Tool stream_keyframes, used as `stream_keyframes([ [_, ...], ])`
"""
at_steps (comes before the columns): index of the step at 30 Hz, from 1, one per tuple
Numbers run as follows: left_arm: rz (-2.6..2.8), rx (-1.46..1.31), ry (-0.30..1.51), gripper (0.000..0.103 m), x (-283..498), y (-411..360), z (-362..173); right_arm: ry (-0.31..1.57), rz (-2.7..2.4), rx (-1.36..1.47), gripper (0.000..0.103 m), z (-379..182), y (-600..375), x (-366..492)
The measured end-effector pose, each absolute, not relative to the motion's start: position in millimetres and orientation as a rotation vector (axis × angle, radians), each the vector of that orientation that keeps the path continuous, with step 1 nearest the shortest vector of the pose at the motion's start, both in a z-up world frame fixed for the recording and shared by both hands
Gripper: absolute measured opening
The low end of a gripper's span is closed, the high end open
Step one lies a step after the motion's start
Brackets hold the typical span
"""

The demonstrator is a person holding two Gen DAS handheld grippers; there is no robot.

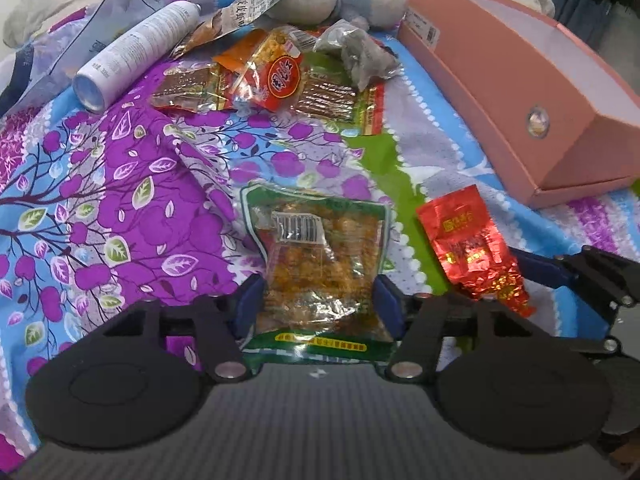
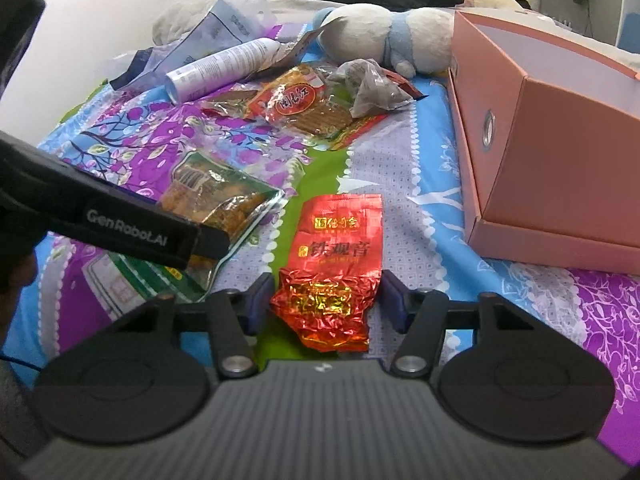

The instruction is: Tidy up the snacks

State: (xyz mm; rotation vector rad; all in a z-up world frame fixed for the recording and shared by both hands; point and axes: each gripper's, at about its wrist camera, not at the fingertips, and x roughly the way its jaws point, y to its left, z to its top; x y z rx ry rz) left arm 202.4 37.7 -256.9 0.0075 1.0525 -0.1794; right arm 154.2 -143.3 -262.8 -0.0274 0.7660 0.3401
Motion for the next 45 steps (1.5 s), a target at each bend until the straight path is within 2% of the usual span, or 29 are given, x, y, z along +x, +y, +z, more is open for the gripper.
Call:
stream_keyframes([
  [10, -0.182, -0.07, 0.977, 0.062, 184.6, 36.4, -214.8, 0.725, 0.3, -0.008, 0.06, -237.2, -156.1, 145.0],
  [27, -0.232, -0.139, 0.818, 0.062, 143.3, 16.3, -115.5, 0.566, 0.209, 0.05, 0.06, -149.2, -189.0, 111.4],
  [36, -0.32, -0.155, 0.776, 0.062, 132.6, -14.4, -88.5, 0.514, 0.141, 0.056, 0.06, -118.7, -209.8, 85.1],
  [45, -0.434, -0.137, 0.785, 0.062, 142.5, -64.8, -85.1, 0.485, 0.034, 0.075, 0.06, -109.4, -246.3, 77.8],
])
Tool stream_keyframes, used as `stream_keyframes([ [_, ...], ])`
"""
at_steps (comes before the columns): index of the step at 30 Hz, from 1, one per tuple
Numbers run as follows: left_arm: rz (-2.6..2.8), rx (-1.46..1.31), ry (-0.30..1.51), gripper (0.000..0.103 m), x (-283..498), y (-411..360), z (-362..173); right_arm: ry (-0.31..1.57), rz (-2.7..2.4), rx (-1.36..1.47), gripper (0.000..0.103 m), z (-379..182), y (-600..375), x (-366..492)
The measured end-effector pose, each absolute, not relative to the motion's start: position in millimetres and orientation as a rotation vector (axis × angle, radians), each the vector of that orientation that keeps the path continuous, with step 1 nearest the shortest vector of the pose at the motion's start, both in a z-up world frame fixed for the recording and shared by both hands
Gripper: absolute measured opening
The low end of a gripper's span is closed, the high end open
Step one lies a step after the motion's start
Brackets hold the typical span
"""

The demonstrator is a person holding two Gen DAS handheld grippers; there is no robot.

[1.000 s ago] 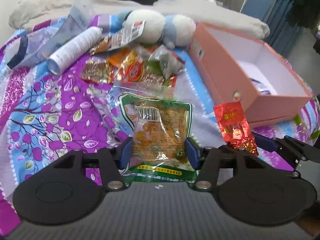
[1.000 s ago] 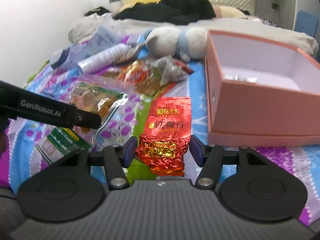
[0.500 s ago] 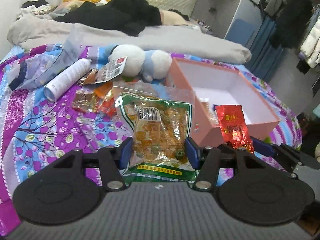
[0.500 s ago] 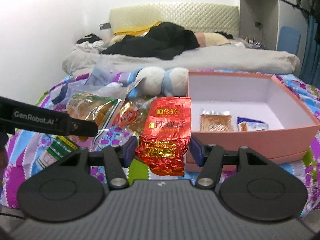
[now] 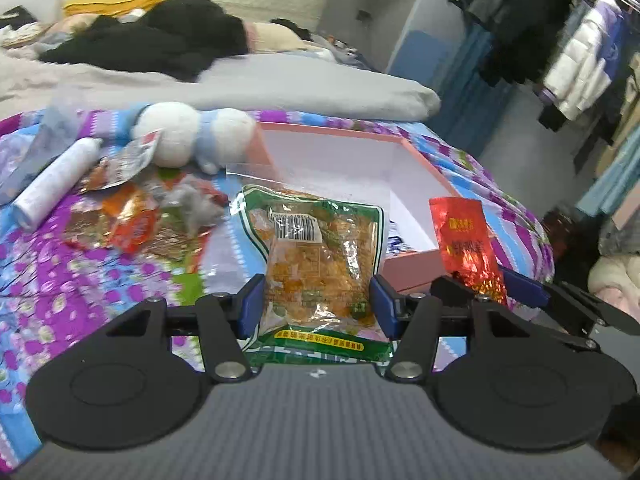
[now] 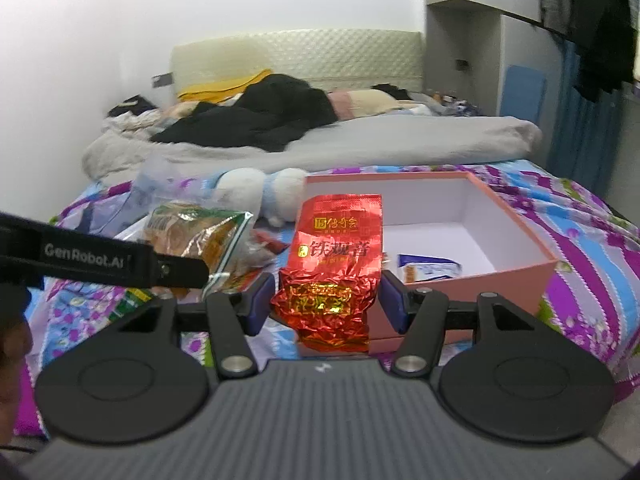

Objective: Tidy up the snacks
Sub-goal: 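Open both tools over the pink box, dropping the green pack and red tea packet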

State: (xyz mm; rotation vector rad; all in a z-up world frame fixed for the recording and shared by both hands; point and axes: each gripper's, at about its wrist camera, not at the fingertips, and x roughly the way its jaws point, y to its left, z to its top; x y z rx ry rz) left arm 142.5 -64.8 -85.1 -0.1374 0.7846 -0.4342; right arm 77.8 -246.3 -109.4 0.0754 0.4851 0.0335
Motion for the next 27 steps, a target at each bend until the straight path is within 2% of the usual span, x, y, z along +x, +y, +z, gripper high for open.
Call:
stream_keyframes([
  [13, -0.476, -0.107, 0.842, 0.062, 219.3, -121.3, -99.1, 0.508, -0.026, 0.117, 0.06, -115.2, -293.2, 125.5],
  [27, -0.467, -0.08, 0.915, 0.062, 324.2, -170.7, -146.3, 0.588, -0.046, 0.153, 0.06, -156.9, -334.1, 210.8],
])
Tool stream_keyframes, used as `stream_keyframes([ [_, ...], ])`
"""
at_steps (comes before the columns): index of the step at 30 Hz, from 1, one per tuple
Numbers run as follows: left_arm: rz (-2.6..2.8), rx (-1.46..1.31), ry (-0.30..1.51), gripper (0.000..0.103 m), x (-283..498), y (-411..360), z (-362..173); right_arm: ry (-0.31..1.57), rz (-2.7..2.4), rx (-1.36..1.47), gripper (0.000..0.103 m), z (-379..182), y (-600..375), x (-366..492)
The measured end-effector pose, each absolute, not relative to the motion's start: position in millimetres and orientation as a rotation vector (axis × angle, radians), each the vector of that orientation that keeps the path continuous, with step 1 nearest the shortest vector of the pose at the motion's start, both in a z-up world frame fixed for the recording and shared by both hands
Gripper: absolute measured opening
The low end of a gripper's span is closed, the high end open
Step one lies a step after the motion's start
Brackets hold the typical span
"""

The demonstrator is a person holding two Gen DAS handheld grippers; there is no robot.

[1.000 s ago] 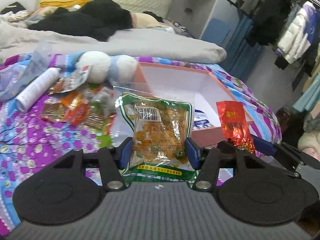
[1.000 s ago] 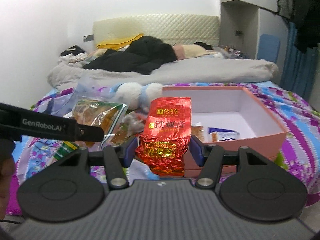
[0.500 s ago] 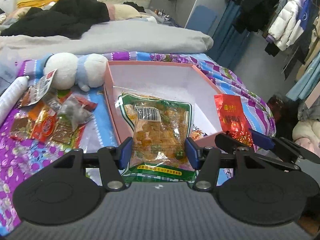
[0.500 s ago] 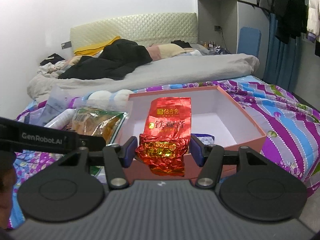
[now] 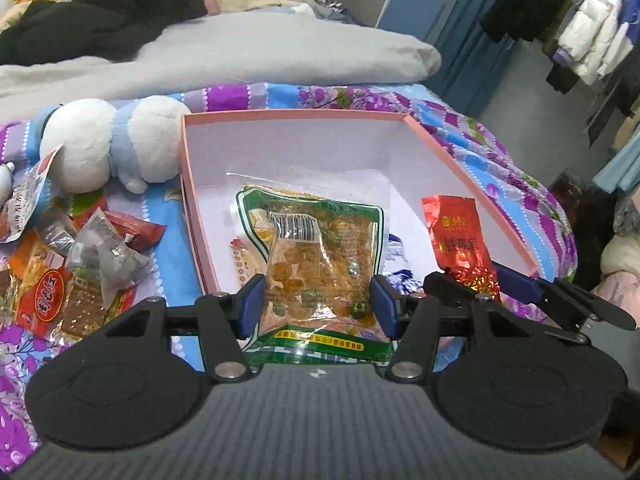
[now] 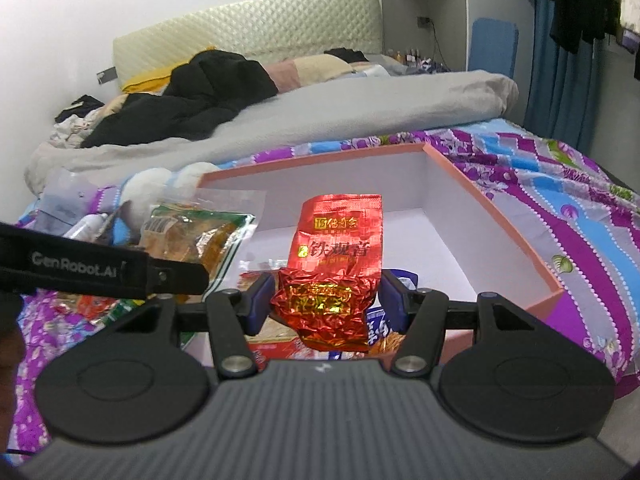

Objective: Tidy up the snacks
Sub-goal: 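Open both tools over the pink box, dropping the green pack and red tea packet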

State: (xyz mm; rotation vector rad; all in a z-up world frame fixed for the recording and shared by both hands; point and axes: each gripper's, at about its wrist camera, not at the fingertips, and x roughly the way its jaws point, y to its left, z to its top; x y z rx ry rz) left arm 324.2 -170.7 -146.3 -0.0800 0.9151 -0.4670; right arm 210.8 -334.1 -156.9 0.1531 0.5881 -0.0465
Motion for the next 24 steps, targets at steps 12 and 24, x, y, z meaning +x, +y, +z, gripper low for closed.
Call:
stream_keyframes([
  [12, -0.418, -0.074, 0.91, 0.078, 346.2, -172.4, -154.9, 0.665, -0.048, 0.202, 0.069, -187.5, -353.6, 242.1],
  [24, -0.443, -0.072, 0.834, 0.078, 299.9, -154.6, -109.2, 0.619, -0.027, 0.215, 0.071, -164.1, -349.4, 212.4],
])
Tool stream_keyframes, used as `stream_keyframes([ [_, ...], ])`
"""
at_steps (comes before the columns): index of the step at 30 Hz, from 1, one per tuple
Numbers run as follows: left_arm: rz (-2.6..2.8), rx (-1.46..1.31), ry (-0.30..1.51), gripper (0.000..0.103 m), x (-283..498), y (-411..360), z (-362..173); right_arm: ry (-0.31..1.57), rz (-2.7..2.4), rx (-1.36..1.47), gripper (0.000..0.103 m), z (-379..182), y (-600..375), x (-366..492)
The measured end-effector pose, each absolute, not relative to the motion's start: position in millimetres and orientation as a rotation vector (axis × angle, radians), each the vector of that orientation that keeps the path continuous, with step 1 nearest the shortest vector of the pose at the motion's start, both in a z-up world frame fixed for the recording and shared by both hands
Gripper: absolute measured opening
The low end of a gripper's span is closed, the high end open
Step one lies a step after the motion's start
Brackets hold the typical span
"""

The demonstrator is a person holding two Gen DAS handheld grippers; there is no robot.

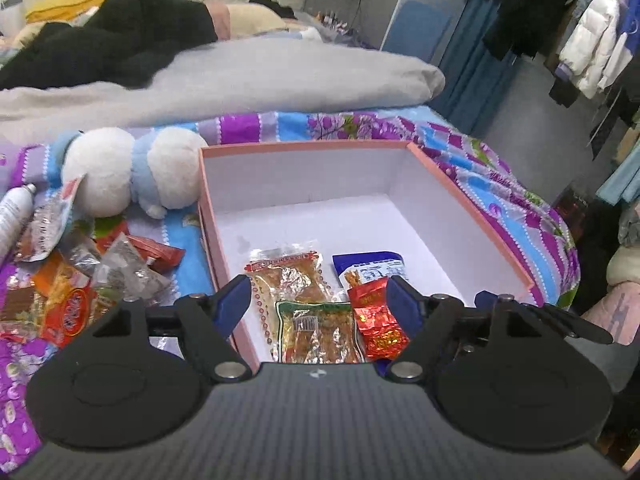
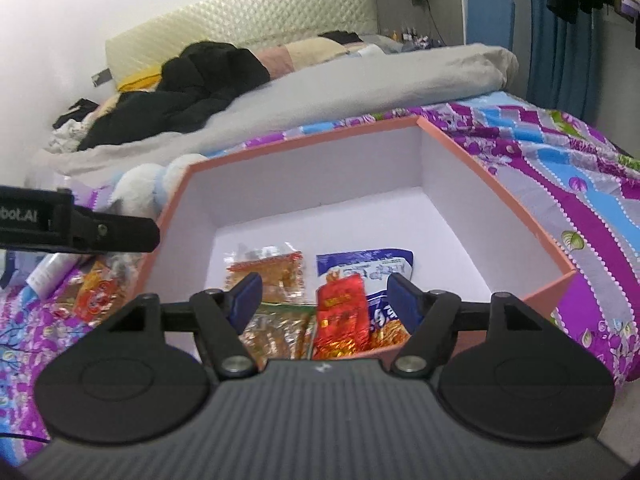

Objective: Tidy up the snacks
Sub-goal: 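Open both tools over the pink box, dropping the green pack and red tea packet, then withdraw both tools from the pink box back toward the snack pile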

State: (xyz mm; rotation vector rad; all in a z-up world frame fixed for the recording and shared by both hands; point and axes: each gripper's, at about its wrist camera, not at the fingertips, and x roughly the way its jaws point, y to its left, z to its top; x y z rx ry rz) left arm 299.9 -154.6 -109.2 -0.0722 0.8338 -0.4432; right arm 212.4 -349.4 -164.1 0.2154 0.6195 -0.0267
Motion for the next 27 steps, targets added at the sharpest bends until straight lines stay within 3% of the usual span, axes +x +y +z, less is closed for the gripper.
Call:
stream_keyframes([
  [14, -0.437, -0.093, 0.701, 0.078, 183.3, -83.0, -42.3, 0.525, -0.004, 0.215, 0.071, -116.5, -305.6, 124.4],
  [27, -0.364, -0.147, 0.688, 0.078, 93.0, -13.2, -33.0, 0.515, 0.061, 0.189, 0.071, -109.9, -254.2, 67.3],
])
